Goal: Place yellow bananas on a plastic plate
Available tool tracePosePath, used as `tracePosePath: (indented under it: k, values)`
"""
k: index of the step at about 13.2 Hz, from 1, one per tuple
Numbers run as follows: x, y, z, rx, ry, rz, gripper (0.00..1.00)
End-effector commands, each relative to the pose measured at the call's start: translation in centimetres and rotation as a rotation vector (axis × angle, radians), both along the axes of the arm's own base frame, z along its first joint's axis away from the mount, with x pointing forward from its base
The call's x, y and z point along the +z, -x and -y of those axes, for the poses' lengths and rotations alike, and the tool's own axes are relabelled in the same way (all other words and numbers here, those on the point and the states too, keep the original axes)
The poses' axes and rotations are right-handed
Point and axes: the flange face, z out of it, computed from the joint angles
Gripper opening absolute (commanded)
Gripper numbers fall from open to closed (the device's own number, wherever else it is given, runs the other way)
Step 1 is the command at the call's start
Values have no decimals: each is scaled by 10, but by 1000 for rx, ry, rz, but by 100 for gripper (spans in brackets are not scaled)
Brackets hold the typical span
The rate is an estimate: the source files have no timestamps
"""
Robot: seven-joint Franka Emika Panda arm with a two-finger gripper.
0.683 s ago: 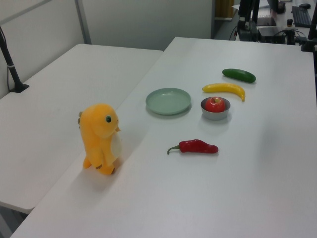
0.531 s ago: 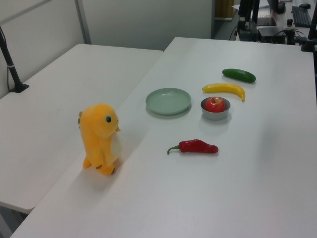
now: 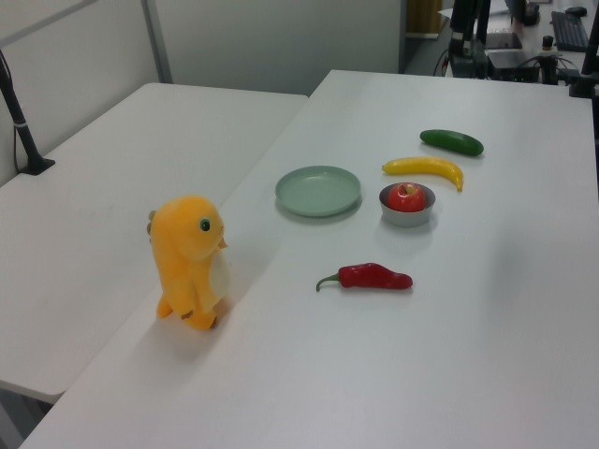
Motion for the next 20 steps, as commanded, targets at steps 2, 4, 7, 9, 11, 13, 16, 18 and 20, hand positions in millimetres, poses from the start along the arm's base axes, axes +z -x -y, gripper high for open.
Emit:
tracePosePath:
  k: [2,4,7,9,11,13,16,18,20]
  values:
    - [-3,5,2,21,-13,0,100]
    - [-6,3,5,24,-14,-7,100]
    - [-15,4,4,30,-14,-27,100]
    - [-15,4,9,68,-9,-26,100]
    - [-16,2,21,87,-6,-24,100]
    - [-26,-7,30,87,7,-31,100]
    - [-43,-21,52,73,12,-51,100]
    - [-47,-29,71,37,18,-20,100]
    - [-57,-40,83,16,24,4,100]
